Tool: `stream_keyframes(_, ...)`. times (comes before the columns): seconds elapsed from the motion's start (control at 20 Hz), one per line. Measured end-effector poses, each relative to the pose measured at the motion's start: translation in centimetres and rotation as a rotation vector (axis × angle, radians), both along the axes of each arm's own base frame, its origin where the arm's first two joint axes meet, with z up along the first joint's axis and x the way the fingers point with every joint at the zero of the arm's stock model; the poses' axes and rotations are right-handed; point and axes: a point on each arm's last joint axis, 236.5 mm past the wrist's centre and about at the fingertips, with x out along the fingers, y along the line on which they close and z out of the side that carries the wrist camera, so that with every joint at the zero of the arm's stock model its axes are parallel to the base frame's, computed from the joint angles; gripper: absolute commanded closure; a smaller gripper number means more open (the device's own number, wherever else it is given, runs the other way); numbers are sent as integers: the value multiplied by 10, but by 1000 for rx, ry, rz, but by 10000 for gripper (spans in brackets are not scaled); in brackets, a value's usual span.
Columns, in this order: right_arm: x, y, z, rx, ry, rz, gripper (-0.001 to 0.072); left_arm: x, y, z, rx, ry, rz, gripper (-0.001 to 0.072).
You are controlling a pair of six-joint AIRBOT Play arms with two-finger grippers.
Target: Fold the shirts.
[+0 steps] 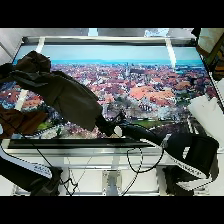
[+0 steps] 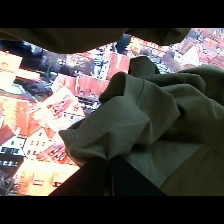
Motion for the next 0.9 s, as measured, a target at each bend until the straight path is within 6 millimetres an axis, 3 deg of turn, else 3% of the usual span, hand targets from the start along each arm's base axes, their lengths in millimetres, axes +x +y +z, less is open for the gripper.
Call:
stream_keyframes(0.55, -15, 22, -8, 30, -18, -2, 476, 8, -29, 1, -59, -6, -47, 696)
stream_keyframes(0.7, -18, 34, -10, 22, -12, 40, 577, 14, -49, 0, -56, -3, -93, 696)
stream_keyframes(0.75, -19, 38, -10, 15, -15, 62, 687, 16, -56, 0, -53, -3, -111, 696)
stream_keyframes(0.9, -13, 44, -7, -4, -53, 115, 689, 21, -70, 0, -48, -3, -142, 696)
